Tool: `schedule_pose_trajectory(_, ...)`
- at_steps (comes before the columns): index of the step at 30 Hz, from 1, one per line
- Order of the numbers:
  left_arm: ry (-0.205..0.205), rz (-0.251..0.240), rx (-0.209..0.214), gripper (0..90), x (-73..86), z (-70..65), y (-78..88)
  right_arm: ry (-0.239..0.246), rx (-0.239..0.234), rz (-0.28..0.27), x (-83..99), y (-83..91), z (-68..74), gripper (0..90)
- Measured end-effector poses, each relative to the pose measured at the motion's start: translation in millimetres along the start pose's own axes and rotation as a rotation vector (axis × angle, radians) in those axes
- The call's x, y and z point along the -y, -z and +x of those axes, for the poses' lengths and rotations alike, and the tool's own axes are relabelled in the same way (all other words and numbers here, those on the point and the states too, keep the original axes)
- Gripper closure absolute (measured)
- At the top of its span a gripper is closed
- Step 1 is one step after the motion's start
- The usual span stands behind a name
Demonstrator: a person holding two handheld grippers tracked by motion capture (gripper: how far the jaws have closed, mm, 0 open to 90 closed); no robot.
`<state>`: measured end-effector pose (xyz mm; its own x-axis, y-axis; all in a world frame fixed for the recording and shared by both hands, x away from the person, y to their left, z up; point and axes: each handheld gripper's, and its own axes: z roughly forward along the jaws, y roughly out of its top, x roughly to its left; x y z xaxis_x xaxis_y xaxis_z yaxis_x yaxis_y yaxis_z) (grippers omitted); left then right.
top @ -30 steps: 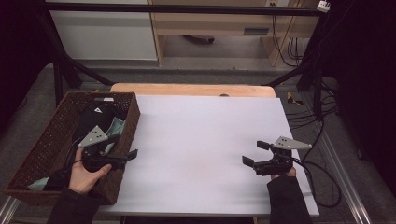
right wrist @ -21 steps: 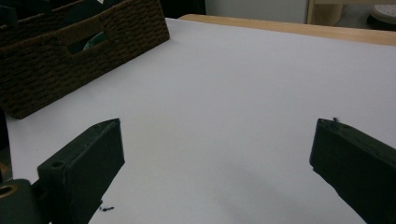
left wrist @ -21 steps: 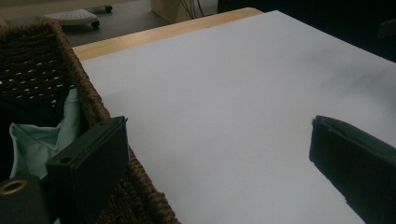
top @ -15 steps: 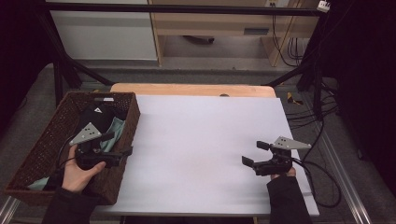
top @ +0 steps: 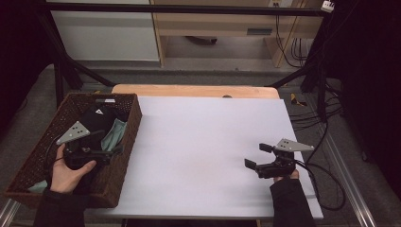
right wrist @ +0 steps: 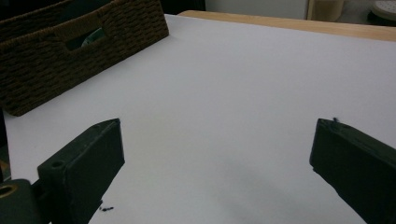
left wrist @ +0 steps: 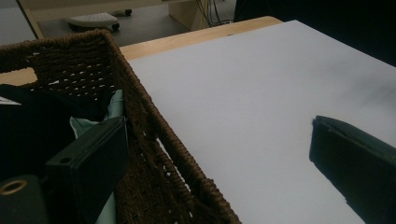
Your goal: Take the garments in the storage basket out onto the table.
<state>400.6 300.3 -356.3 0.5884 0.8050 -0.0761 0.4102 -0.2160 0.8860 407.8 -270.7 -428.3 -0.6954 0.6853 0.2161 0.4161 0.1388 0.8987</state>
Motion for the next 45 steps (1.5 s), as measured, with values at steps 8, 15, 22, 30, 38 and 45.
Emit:
schedule_pose_trajectory(8, 0.008, 0.008, -0.015, 4.6, 2.1, 6.6, 3.7, 0.001, 0.002, 0.002, 0.7, -0.8, -0.2, 3.3)
schedule_pose_trajectory(15, 0.023, 0.009, -0.039, 4.6, 4.0, 15.6, 8.1, -0.001, 0.002, 0.01, 0.9, -1.9, -0.2, 3.3)
schedule_pose_trajectory(22, 0.033, 0.017, -0.063, 4.6, 6.4, 22.8, 10.4, 0.0, 0.003, 0.013, 1.1, -2.5, -0.3, 3.3)
schedule_pose_trajectory(30, 0.036, 0.039, -0.111, 4.6, 5.5, 33.2, 12.9, 0.0, 0.006, 0.011, 1.1, -2.1, -0.1, 3.3)
schedule_pose_trajectory(38, 0.039, 0.075, -0.148, 4.5, 3.3, 44.3, 18.4, 0.0, 0.005, 0.009, 1.0, -1.5, 0.1, 3.3)
schedule_pose_trajectory(45, 0.027, 0.101, -0.182, 4.3, -4.8, 54.8, 26.8, 0.002, 0.004, 0.01, 1.1, -1.7, 0.1, 3.3)
